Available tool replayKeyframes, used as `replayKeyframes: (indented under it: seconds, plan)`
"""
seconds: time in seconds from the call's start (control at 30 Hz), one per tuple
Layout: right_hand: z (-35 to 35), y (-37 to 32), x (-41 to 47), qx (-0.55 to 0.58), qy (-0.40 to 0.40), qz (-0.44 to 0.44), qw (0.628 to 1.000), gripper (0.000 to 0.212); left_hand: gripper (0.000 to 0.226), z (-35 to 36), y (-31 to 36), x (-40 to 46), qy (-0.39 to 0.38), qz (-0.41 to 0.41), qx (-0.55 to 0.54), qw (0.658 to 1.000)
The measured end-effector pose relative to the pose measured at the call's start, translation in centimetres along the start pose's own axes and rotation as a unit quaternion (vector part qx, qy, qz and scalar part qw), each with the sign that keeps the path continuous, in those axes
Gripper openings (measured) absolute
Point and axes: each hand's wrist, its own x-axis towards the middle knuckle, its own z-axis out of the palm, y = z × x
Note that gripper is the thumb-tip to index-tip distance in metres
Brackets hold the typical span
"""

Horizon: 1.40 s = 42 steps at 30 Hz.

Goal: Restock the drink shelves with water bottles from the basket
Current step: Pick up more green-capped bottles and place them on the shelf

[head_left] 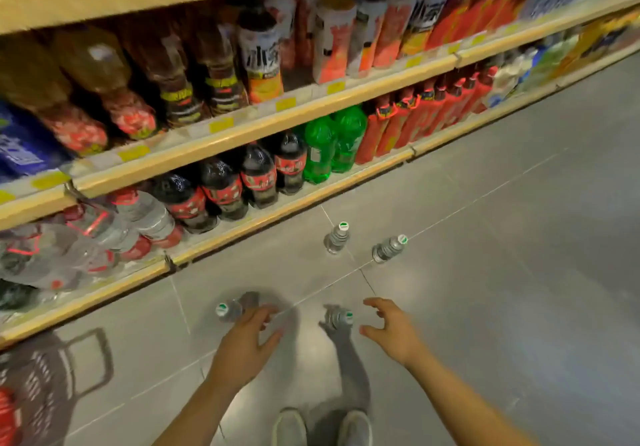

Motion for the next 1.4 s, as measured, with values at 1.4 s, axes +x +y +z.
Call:
replayKeyframes:
  seconds: [1.4]
  plan:
    - [18.3,1.8,26.2,0.179,-0.075,-0.113,0.974,0.066,0.060,10.6,-25.1,10.3,0.296,-0.232,-0.249,0.892]
